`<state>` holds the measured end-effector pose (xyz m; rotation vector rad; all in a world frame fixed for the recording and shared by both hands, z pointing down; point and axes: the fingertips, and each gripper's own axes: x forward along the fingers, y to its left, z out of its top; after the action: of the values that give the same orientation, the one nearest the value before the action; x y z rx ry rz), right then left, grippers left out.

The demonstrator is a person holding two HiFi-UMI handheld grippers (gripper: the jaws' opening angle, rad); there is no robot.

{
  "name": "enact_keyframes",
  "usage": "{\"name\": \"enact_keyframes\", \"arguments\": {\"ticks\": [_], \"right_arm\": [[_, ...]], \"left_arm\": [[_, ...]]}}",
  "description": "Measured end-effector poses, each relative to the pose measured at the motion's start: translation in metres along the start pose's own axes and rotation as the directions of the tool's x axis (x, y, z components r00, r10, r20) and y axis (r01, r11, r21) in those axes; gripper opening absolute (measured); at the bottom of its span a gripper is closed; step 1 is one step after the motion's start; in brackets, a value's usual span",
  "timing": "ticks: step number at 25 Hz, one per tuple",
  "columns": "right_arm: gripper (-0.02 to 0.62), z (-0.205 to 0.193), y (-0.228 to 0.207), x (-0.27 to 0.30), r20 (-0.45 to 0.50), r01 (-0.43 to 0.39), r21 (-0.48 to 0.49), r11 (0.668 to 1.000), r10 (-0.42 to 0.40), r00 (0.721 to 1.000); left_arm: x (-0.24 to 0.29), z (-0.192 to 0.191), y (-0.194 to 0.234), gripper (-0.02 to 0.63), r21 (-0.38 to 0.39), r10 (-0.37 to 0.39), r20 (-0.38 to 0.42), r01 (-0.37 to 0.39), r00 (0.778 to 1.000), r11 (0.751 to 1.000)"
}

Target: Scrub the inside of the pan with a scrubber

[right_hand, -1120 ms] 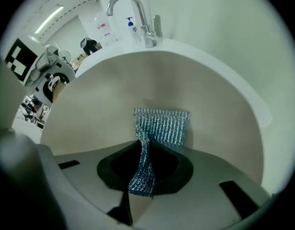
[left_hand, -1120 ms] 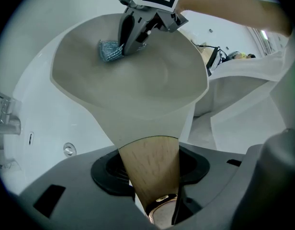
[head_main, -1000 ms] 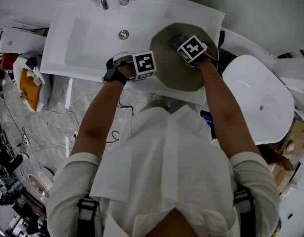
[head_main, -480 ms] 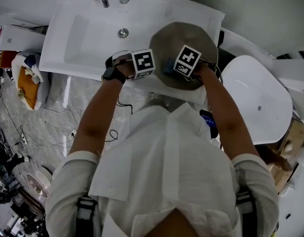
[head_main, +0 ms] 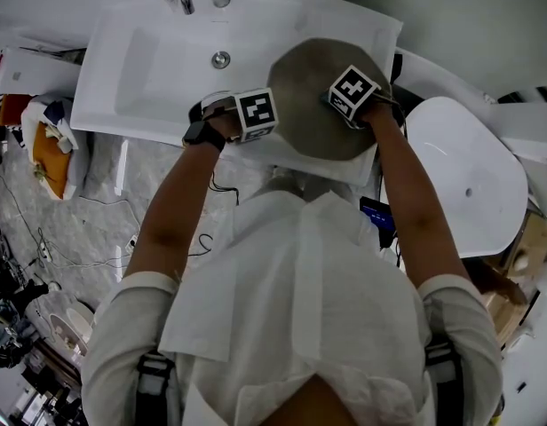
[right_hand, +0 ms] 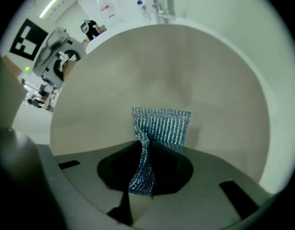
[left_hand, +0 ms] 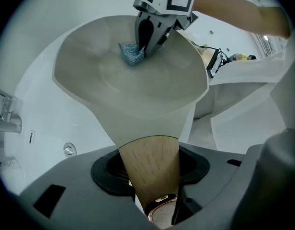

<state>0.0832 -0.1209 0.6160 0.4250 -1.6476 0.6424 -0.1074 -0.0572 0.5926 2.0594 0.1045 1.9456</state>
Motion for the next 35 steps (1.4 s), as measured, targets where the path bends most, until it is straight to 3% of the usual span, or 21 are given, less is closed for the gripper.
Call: {"name": "enact_keyframes", "arguments": {"ticks": [3,7,11,15,17,19,22,24,27,29,31,35], "right_arm": [[0.049,0.023,-0.021,-0.005,0.09,0.123,0.052,0.991,-0.127,0.988],[0.049,0.048,-0.022,-0.004,0.178,0.177,0.04,0.983,-0.182,0.967],[0.049,0.072,0.0,-0.001,0.269,0.119,0.017,0.993,-0.119,0.956],[0.049,0.087,0.038,0.007,0.303,0.057,-0.058,0.997,-0.037,0.952],[0.049,0.092,0.056,0.009,0.331,-0.03,-0.043,0.999,0.042,0.943],[0.049,0.099,0.069,0.003,0.409,-0.141,0.011,0.99,0.124,0.904],[0.049,0.112,0.068,-0.032,0.601,-0.204,0.094,0.975,0.108,0.792],[0.048,0.123,0.061,-0.062,0.68,-0.139,0.113,0.984,0.025,0.733],[0.048,0.142,0.056,-0.097,0.713,0.084,0.061,0.995,-0.102,0.693],[0.049,0.157,0.064,-0.105,0.7,0.224,-0.043,0.974,-0.13,0.702],[0.048,0.17,0.073,-0.1,0.66,0.284,-0.15,0.947,-0.117,0.742],[0.048,0.183,0.073,-0.08,0.568,0.205,-0.212,0.956,-0.05,0.821]], "left_arm": [[0.0,0.001,0.0,0.228,-0.001,0.001,0.004,-0.001,1.0,1.0],[0.001,0.001,0.0,0.227,-0.001,0.002,0.01,-0.002,1.0,1.0],[0.001,0.001,0.001,0.229,-0.001,0.004,0.014,-0.004,1.0,1.0],[0.001,0.002,0.0,0.229,0.0,0.007,0.02,-0.007,1.0,1.0],[0.001,0.002,0.0,0.229,-0.002,0.007,0.025,-0.007,1.0,1.0],[0.002,0.001,0.0,0.229,-0.008,0.003,0.029,-0.003,1.0,1.0],[0.001,0.002,0.0,0.227,-0.008,-0.001,0.033,0.002,0.999,1.0],[0.001,0.002,0.0,0.228,-0.002,-0.001,0.028,0.001,1.0,1.0],[0.003,0.0,-0.001,0.228,0.001,-0.006,0.019,0.006,1.0,1.0],[0.004,-0.001,-0.001,0.229,0.0,-0.011,0.015,0.011,1.0,1.0],[0.003,-0.001,-0.001,0.229,-0.002,-0.011,0.015,0.011,1.0,1.0],[0.003,0.0,-0.001,0.227,-0.007,-0.006,0.026,0.007,1.0,1.0]]}}
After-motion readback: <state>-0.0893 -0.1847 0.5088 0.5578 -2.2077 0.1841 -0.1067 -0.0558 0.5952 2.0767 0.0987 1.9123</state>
